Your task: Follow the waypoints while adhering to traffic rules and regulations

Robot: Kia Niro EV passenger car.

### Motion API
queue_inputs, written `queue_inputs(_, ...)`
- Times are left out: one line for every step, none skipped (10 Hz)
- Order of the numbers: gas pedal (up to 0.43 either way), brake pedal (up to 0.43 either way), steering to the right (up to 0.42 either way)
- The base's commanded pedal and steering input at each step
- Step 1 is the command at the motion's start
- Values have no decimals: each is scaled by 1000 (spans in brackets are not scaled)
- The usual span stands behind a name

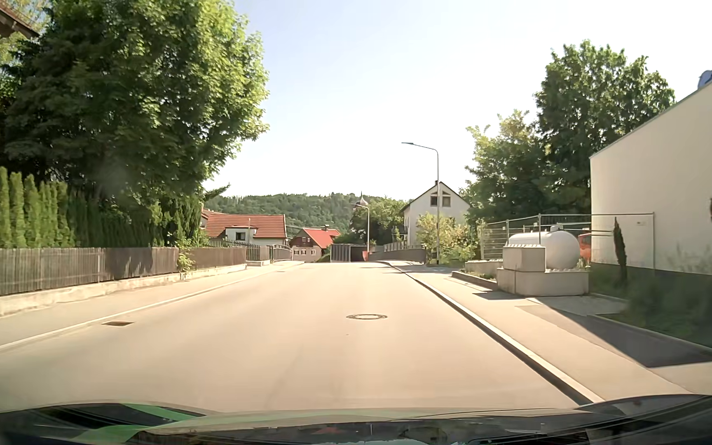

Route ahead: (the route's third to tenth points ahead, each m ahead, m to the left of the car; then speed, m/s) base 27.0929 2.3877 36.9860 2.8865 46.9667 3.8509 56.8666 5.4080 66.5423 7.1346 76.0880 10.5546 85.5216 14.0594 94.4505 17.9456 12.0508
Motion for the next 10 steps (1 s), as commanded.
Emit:
queue_inputs(87,0,-10)
queue_inputs(79,0,-10)
queue_inputs(79,0,-10)
queue_inputs(79,0,-10)
queue_inputs(87,0,-11)
queue_inputs(98,0,-11)
queue_inputs(110,0,-12)
queue_inputs(110,0,-12)
queue_inputs(110,0,-12)
queue_inputs(98,0,-12)
